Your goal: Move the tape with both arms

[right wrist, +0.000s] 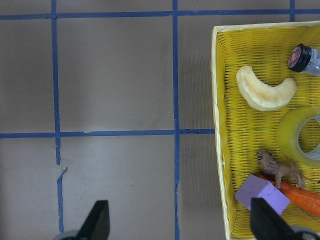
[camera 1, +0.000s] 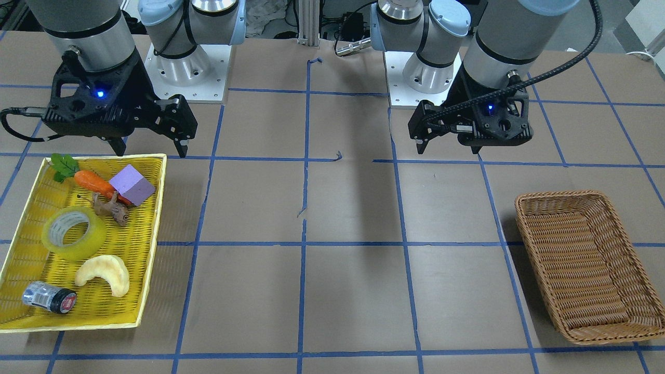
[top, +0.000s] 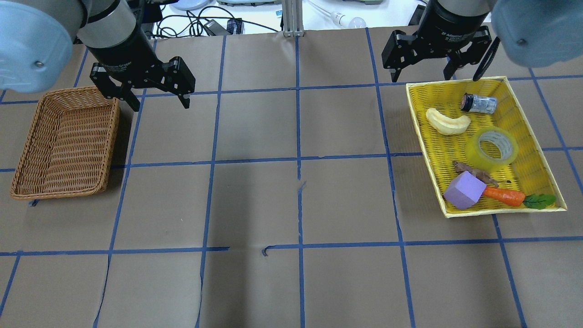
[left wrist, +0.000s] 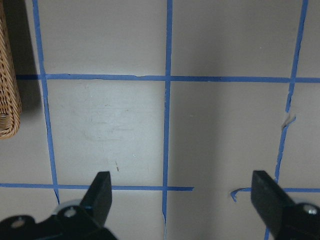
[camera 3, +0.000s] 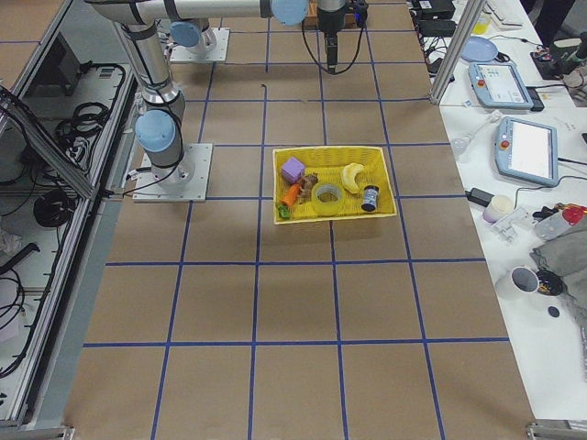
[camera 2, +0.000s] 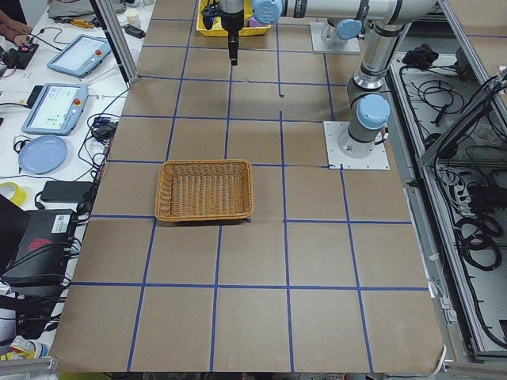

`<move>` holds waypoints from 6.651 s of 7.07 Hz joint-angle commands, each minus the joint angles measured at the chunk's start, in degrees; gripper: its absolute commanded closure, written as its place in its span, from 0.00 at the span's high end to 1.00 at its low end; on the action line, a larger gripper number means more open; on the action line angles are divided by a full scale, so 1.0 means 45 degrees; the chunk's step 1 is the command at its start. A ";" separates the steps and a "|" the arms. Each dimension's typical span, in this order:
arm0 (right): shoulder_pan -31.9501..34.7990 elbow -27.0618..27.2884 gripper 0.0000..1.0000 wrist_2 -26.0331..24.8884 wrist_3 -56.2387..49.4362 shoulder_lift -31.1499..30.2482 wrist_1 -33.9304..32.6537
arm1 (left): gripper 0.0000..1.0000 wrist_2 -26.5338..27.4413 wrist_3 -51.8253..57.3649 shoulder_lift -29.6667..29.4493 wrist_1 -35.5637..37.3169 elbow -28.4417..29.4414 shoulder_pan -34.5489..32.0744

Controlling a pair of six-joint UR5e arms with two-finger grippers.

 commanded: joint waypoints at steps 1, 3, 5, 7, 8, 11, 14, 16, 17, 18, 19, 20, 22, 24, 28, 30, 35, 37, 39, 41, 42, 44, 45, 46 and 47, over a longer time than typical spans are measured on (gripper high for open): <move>-0.0019 0.0010 1.00 0.0016 -0.0013 0.0001 -0.0020 | 1.00 0.0029 0.0019 -0.0032 0.0339 0.0000 0.0000; -0.0019 0.0029 1.00 0.0036 -0.0013 0.0021 -0.0040 | 1.00 0.0048 0.0019 0.0027 0.0342 0.0000 0.0020; -0.0019 0.0049 1.00 -0.0003 -0.0013 0.0001 -0.0020 | 1.00 0.0029 0.0000 -0.0012 0.0361 0.0000 0.0020; -0.0019 0.0049 1.00 -0.0003 -0.0013 0.0001 -0.0021 | 1.00 0.0010 0.0000 -0.0051 0.0322 0.0000 0.0020; -0.0019 0.0049 1.00 0.0016 -0.0013 0.0001 -0.0020 | 1.00 -0.0029 0.0000 -0.0109 0.0322 0.0020 0.0020; -0.0019 0.0049 1.00 -0.0003 -0.0013 0.0001 -0.0001 | 1.00 -0.0010 0.0000 -0.0110 0.0322 0.0000 0.0000; -0.0019 0.0049 1.00 -0.0003 -0.0013 0.0001 -0.0001 | 1.00 -0.0010 0.0000 -0.0168 0.0245 -0.0019 0.0000; -0.0019 0.0049 1.00 -0.0003 -0.0013 0.0001 -0.0001 | 1.00 -0.0010 0.0000 -0.0168 0.0205 -0.0019 0.0000; -0.0077 0.0049 1.00 -0.0003 -0.0052 0.0040 -0.0001 | 1.00 -0.0010 0.0000 -0.0168 0.0205 -0.0019 0.0000; -0.0503 0.0010 1.00 -0.0158 -0.0980 0.0195 -0.0059 | 1.00 -0.0010 0.0000 -0.0188 0.0205 -0.0019 0.0000; -0.1841 0.0107 1.00 -0.0159 -0.2652 0.0390 -0.0059 | 1.00 -0.0010 0.0000 -0.0169 0.0205 -0.0019 0.0000; -0.3556 0.0108 1.00 -0.0121 -0.4023 0.0991 -0.0001 | 1.00 -0.0010 0.0000 -0.0168 0.0186 -0.0019 0.0000; -0.4916 0.0883 1.00 -0.0004 -0.7032 0.2435 -0.1473 | 1.00 -0.0010 0.0000 -0.0188 0.0205 -0.0019 0.0000; -0.5428 0.2812 1.00 0.0017 -0.7471 0.3122 -0.3873 | 1.00 -0.0029 0.0000 -0.0188 0.0205 -0.0019 0.0000; -0.5448 0.4208 0.74 -0.0469 -0.7435 0.4024 -0.5157 | 1.00 -0.0088 0.0019 -0.0227 0.0205 -0.0019 0.0000; -0.5448 0.4287 0.30 -0.0530 -0.7377 0.4141 -0.5177 | 1.00 -0.0107 0.0000 -0.0227 0.0186 -0.0019 0.0000; -0.5294 0.3278 0.00 -0.1056 -0.7201 0.3986 -0.4982 | 1.00 -0.0147 0.0019 -0.0227 0.0205 -0.0117 0.0000; -0.4536 0.2008 0.00 -0.0882 -0.6465 0.3576 -0.3815 | 1.00 -0.0147 0.0019 -0.0208 0.0205 -0.0137 0.0000; -0.1714 0.0856 0.00 -0.0573 -0.3236 0.3457 -0.2935 | 1.00 -0.0147 0.0019 -0.0208 0.0205 -0.0137 0.0000; 0.0362 0.0150 0.00 0.0076 -0.0764 0.4138 -0.2930 | 1.00 -0.0088 0.0019 -0.0227 0.0205 -0.0137 0.0000; 0.1455 -0.0143 0.00 0.0075 -0.0214 0.4625 -0.2950 | 1.00 -0.0069 0.0019 -0.0227 0.0224 -0.0156 0.0000; 0.3333 -0.1371 0.00 0.0133 0.1755 0.6261 -0.2969 | 1.00 -0.0049 0.0019 -0.0227 0.0224 -0.0156 0.0019; 0.3785 -0.1802 0.00 0.0888 0.2093 0.6831 -0.3028 | 1.00 -0.0049 0.0019 -0.0227 0.0224 -0.0156 0.0020; 0.4370 -0.1787 0.00 0.1437 0.2174 0.7011 -0.3047 | 1.00 -0.0049 0.0019 -0.0227 0.0224 -0.0156 0.0020; 0.4608 -0.1748 0.00 0.1423 0.2233 0.7573 -0.3202 | 1.00 -0.0030 0.0019 -0.0246 0.0224 -0.0156 0.0020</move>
